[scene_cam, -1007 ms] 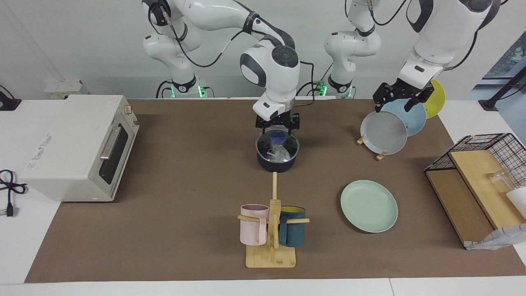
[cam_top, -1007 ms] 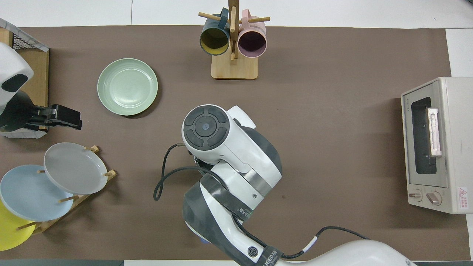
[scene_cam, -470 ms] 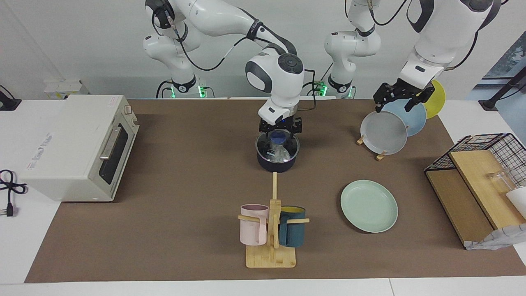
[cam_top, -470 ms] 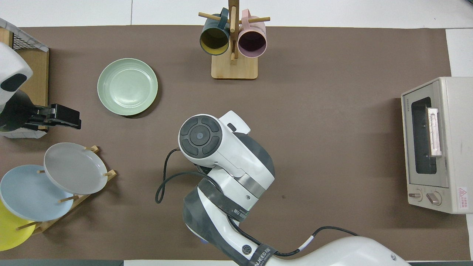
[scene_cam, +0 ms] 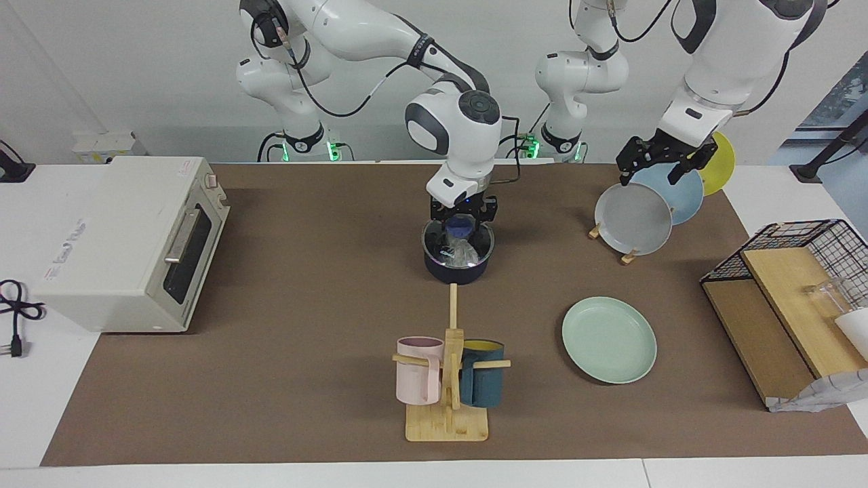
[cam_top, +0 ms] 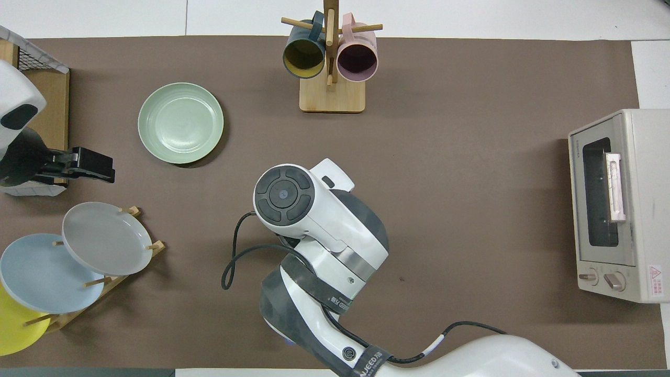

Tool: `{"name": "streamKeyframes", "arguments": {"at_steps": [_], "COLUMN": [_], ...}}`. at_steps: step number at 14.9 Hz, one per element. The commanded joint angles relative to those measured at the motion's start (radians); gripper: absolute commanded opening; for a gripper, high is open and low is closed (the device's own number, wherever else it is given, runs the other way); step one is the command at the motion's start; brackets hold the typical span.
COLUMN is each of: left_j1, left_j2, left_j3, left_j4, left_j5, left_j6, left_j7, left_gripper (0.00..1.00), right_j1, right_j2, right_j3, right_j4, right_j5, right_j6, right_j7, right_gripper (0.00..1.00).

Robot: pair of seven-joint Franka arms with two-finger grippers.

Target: Transfer vermicelli from pot to plate

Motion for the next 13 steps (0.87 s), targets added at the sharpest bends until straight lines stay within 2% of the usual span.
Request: {"name": "streamKeyframes", "arguments": {"at_steps": [1,7,10,13], "left_j1": [0.011,0.009,0.009,0.0], "left_j2": [-0.026,-0.023,-0.02,-0.02], "left_j3": [-0.007,-0.009,-0.009,-0.01], "left_j4": [-0.026,-0.022,-0.02,-0.022], "left_j5": [0.018,0.018,0.016,0.016], "left_j6": [0.019,0.019,0.039,0.044], "left_j7": [-0.008,-0.003,-0.008,-0.038], "left_gripper": [1.0,1.0,1.0,1.0], "right_j1": [-0.007,-0.012,-0.033,-0.099], "right_j2": [-0.006,-0.006,-0.009,-0.024], "right_j3": [0.008,0.008,0.005,0.005], "right_j4": [-0.015,0.018,0.093,0.153], "right_j5": [-0.021,-0.033,-0.033,-0.029], "right_j6": [0.02,-0.005,-0.096,-0.192], "right_j7": [-0.014,-0.033,-0.098,-0.206], "right_gripper": [0.64,0.63,0.63,0.63]}}
